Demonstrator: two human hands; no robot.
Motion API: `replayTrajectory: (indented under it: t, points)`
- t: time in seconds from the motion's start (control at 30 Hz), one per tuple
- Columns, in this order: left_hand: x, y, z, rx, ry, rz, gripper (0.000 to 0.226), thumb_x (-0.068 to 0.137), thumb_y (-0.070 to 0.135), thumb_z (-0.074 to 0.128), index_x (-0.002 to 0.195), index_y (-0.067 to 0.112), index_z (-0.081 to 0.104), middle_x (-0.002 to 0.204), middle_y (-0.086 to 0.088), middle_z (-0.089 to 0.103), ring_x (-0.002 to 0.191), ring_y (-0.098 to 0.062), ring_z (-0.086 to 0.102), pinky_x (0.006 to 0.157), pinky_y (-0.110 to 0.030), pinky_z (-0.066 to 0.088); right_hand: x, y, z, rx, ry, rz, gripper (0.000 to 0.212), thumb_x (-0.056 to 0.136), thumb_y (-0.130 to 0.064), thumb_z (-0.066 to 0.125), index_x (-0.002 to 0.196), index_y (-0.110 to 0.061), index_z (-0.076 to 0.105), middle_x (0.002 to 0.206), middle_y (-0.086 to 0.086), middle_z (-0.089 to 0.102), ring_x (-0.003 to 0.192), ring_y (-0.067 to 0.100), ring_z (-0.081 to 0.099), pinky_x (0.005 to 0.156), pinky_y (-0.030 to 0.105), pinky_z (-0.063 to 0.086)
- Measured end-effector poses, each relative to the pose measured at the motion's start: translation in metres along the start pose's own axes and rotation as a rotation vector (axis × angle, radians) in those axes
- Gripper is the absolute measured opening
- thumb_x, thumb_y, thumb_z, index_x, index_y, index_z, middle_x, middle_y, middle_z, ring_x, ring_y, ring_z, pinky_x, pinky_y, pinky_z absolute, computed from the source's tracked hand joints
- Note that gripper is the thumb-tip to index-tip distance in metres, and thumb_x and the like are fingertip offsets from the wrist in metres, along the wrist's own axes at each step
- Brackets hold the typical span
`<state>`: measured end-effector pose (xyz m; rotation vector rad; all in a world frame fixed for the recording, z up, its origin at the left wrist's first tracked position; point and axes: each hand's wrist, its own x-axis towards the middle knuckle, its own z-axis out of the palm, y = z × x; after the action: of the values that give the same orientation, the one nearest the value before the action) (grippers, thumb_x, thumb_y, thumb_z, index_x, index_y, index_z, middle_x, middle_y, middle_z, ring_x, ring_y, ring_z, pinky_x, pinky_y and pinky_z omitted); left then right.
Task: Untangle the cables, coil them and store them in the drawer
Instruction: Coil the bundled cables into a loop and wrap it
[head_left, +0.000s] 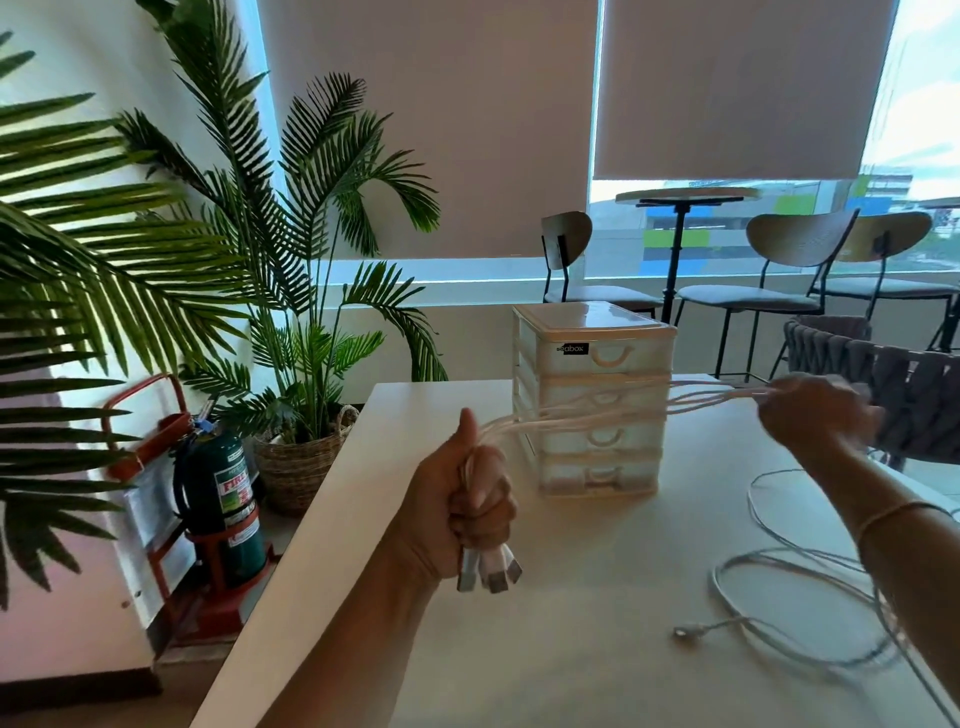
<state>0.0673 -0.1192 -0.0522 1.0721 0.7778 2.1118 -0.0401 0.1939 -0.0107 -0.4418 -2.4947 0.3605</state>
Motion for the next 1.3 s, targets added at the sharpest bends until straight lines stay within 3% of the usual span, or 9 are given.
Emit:
replayTrajectory:
  t: [0.17,0.33,0.43,0.53,0.7,0.87,1.07,1.2,1.3]
  points:
    - [-0.003,0.0,-0.004,-0.003,0.014,0.021,0.061,0.098,0.045,0.03,0.078,-0.002,0.065,0.048,-0.003,0.035,0.036,-0.008,0.02,0.039,-0.02,0.023,-0.006,0.002,0.001,-0.275,-0.133,0.189,0.058,0.092,-0.055,0.037,0.121,-0.008,0.056,0.125,0.022,0.047,0.114,0.036,0.044,0.093,0.037,0.036]
    - [-0.004,-0.004,-0.009,0.0,0.028,0.014,0.061,0.098,0.044,0.029,0.079,-0.001,0.064,0.046,-0.003,0.033,0.045,-0.012,0.036,0.041,-0.019,0.027,0.017,-0.007,0.004,0.367,-0.32,0.334,0.045,0.091,-0.033,0.05,0.109,0.007,0.061,0.098,0.022,0.062,0.093,0.034,0.06,0.079,0.043,0.051]
    - [-0.004,-0.007,-0.01,0.041,0.063,0.014,0.061,0.098,0.046,0.029,0.076,0.003,0.065,0.049,-0.001,0.038,0.044,-0.011,0.035,0.043,-0.018,0.031,0.035,-0.014,-0.024,0.499,0.132,0.019,0.031,0.095,-0.014,0.042,0.113,0.007,0.058,0.111,0.026,0.058,0.108,0.036,0.051,0.093,0.039,0.038]
    - [-0.006,-0.004,-0.01,0.005,0.044,0.03,0.06,0.098,0.044,0.029,0.078,0.0,0.064,0.044,-0.002,0.032,0.045,-0.012,0.036,0.044,-0.02,0.032,0.028,-0.03,-0.063,0.619,0.565,-0.44,0.028,0.09,-0.011,0.053,0.107,0.011,0.053,0.114,0.018,0.053,0.115,0.01,0.041,0.095,0.016,0.028]
    - [-0.003,-0.007,-0.006,0.008,0.045,0.018,0.06,0.098,0.045,0.03,0.077,0.001,0.065,0.047,-0.002,0.034,0.045,-0.012,0.036,0.044,-0.019,0.032,0.034,0.004,-0.02,0.093,0.07,-0.24,0.051,0.079,-0.029,0.046,0.119,0.002,0.049,0.132,0.025,0.039,0.121,0.039,0.042,0.099,0.045,0.041]
    - [0.002,-0.013,-0.005,0.028,0.041,-0.054,0.061,0.097,0.048,0.032,0.073,0.003,0.065,0.046,0.0,0.033,0.042,-0.011,0.035,0.041,-0.018,0.03,-0.011,-0.022,-0.025,-0.772,-0.687,-0.317,0.055,0.081,-0.038,0.067,0.127,-0.009,0.055,0.102,0.002,0.054,0.099,0.016,0.054,0.098,0.028,0.045]
    - [0.002,-0.014,-0.001,0.049,0.114,-0.077,0.058,0.095,0.051,0.034,0.066,0.009,0.064,0.045,0.003,0.033,0.038,-0.009,0.032,0.04,-0.014,0.031,-0.094,-0.105,-0.038,0.235,-0.666,-0.92,0.072,0.083,-0.02,0.067,0.143,-0.026,0.028,0.148,-0.002,0.032,0.133,0.016,0.034,0.108,0.029,0.027]
    - [0.001,-0.015,0.0,0.026,0.088,-0.071,0.059,0.095,0.049,0.034,0.066,0.008,0.064,0.045,0.002,0.034,0.038,-0.009,0.032,0.04,-0.014,0.031,-0.119,-0.131,-0.015,0.335,-0.68,-0.98,0.009,0.094,-0.026,0.05,0.097,-0.024,0.058,0.096,-0.004,0.064,0.088,0.011,0.058,0.079,0.029,0.045]
    - [-0.001,-0.015,0.002,0.097,0.112,-0.017,0.049,0.095,0.045,0.039,0.07,0.012,0.065,0.045,0.004,0.032,0.037,-0.008,0.03,0.04,-0.013,0.03,-0.122,-0.134,-0.013,0.585,-0.853,-0.832,0.023,0.096,-0.016,0.046,0.075,-0.021,0.051,0.067,-0.006,0.053,0.061,0.006,0.049,0.062,0.021,0.04]
